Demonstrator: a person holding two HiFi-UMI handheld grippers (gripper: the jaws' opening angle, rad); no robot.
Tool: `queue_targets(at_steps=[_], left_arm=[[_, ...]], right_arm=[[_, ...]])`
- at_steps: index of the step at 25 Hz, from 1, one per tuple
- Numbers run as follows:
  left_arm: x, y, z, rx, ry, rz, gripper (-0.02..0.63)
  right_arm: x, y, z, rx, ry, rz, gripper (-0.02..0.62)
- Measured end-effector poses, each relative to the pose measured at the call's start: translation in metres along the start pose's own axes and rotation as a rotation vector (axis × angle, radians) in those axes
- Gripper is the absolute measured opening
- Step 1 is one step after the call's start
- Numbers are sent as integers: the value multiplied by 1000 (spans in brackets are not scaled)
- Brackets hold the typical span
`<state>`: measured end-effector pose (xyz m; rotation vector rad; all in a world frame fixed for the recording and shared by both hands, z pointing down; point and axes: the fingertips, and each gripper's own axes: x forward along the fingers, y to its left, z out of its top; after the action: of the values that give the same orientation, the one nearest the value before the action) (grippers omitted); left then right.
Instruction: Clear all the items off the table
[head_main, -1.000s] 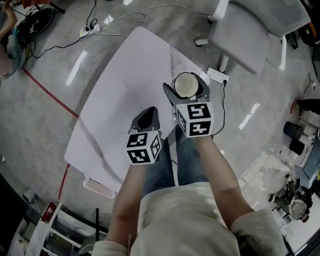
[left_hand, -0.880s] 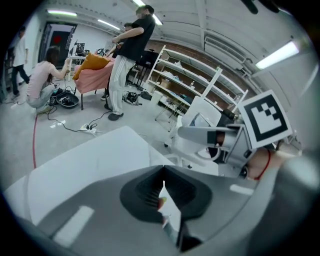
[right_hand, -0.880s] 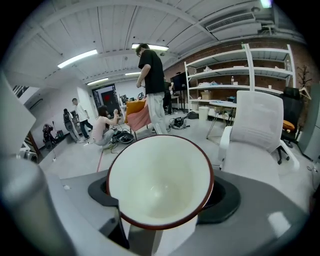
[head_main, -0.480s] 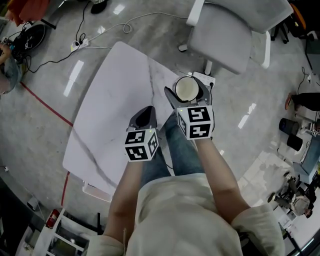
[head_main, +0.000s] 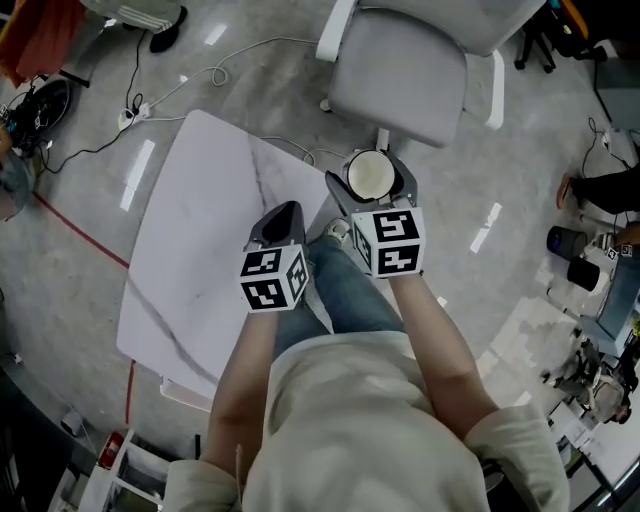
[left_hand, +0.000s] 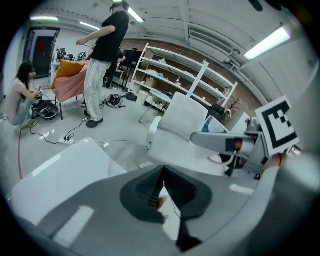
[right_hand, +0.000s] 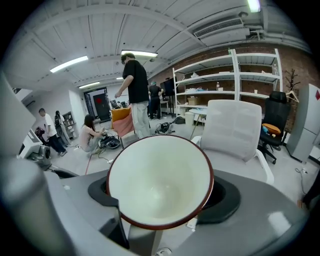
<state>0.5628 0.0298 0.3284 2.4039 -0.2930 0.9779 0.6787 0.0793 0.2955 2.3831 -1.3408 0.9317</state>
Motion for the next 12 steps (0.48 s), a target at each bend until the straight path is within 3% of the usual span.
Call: queue_targets(at_steps=[12], left_arm=[[66,-82,25,55,5,-46,9]], right_arm=[[-21,-101,-1,24,-5,-52,414]])
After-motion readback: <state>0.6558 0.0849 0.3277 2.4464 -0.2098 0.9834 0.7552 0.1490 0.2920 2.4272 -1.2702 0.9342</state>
